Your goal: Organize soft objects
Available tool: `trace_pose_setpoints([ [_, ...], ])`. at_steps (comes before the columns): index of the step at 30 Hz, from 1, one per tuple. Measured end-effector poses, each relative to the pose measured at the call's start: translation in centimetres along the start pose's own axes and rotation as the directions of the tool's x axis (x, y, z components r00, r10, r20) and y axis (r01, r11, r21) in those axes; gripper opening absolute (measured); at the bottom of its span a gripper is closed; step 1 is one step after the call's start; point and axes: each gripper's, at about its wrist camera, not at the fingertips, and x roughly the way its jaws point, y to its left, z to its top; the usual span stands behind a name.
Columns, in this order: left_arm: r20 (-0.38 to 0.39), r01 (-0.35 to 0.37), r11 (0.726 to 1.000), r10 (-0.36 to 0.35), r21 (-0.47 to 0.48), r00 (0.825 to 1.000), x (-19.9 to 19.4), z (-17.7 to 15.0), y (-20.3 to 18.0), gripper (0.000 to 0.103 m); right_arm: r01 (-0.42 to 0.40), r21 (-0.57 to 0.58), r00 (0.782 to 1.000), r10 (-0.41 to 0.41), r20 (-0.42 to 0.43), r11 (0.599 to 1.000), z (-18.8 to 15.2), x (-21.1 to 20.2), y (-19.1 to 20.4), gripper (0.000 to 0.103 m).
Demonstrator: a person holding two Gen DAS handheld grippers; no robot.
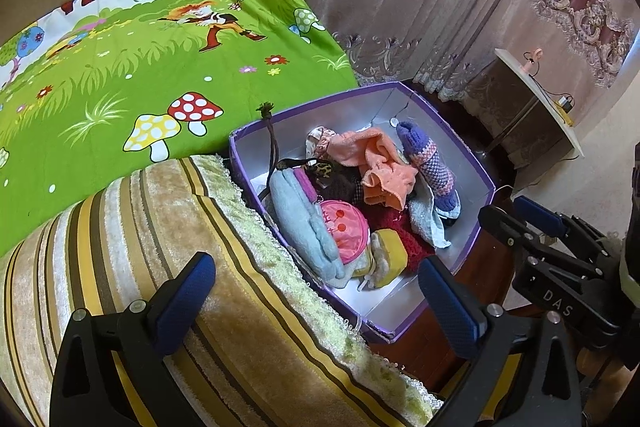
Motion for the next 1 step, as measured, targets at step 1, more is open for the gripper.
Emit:
trace_pose_setpoints([
  [1, -0.001, -0.001, 1.0, 0.001, 0.004, 1.0, 0.01, 0.01, -0.07, 0.103, 0.001, 0.001, 1.0, -0.001, 0.0, 1.0, 0.04, -0.02, -0.05, 0.06],
])
